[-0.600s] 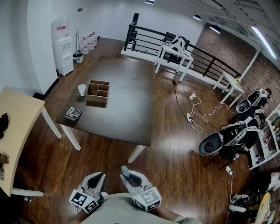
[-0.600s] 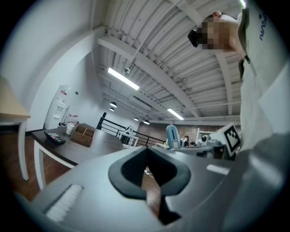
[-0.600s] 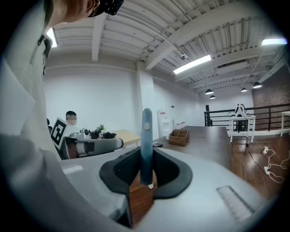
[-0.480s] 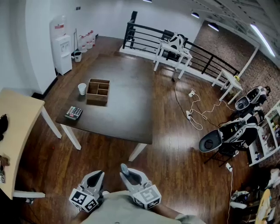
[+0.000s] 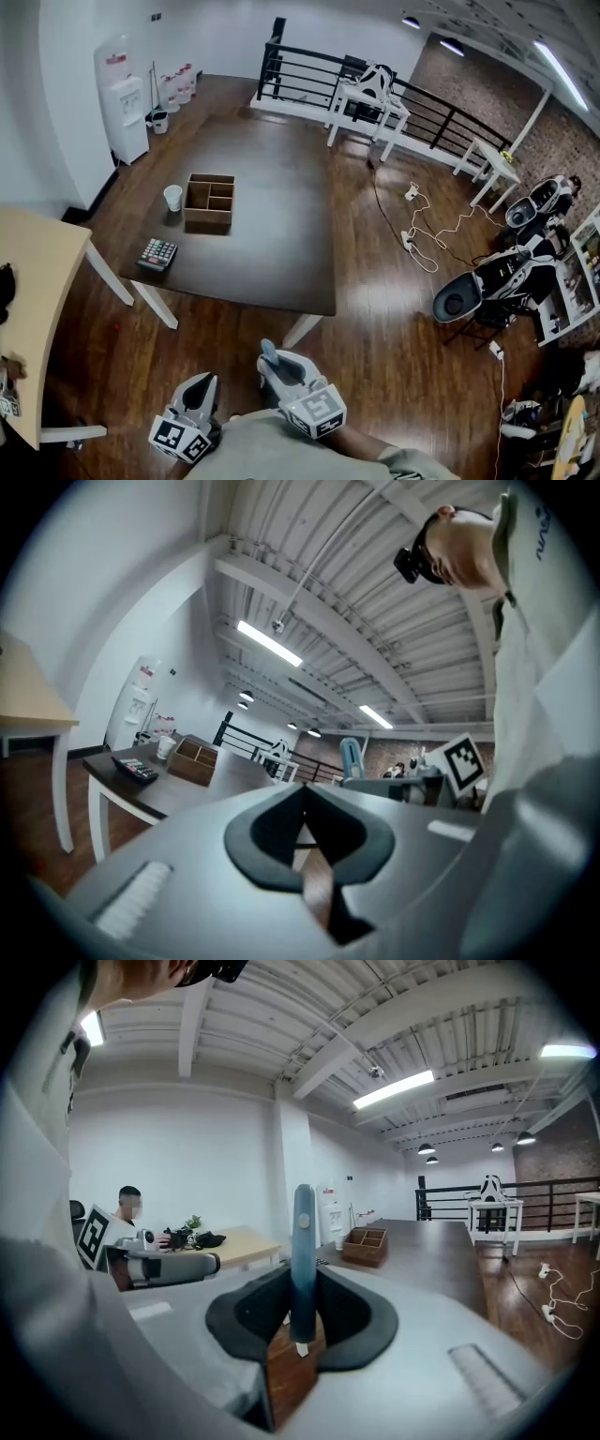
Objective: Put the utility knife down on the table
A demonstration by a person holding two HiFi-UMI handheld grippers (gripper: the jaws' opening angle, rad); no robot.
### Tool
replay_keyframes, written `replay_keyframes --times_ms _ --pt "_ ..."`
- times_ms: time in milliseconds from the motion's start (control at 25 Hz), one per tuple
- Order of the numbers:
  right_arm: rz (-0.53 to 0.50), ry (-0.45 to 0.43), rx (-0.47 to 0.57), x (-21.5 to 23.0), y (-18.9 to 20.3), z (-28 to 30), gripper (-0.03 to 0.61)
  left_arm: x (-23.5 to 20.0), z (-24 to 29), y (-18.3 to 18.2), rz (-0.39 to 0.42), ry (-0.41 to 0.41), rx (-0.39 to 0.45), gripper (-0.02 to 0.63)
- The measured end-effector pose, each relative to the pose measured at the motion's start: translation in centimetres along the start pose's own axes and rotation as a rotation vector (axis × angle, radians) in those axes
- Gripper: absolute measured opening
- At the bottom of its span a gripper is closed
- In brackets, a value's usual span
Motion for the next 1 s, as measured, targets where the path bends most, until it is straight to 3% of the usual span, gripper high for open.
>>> replay_keyframes --times_ms 360,760,1000 --pt "-0.028 0.014 -0.030 7.9 0.2 9.0 0.074 -5.6 5.5 -2.5 0.034 -0.104 -0.029 0.002" --pt "-0.060 0.049 -0.130 18.7 1.9 18.9 0.074 -10.7 16.3 -3.7 0.056 -0.112 -0.108 0.002" --pt "-0.085 0.061 -0.290 22.6 5.9 23.8 0.075 -14.7 22.6 -1.3 0.061 -0.070 -0.226 0.002"
Point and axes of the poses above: the fingertips, and each gripper's own axes: z forward along the fingers, x to its right, y out of its underside, the point moved 7 cm from there along -z, backward along the fingers, and after that the axes turned 4 degrees about y, right-handed, at the moved point
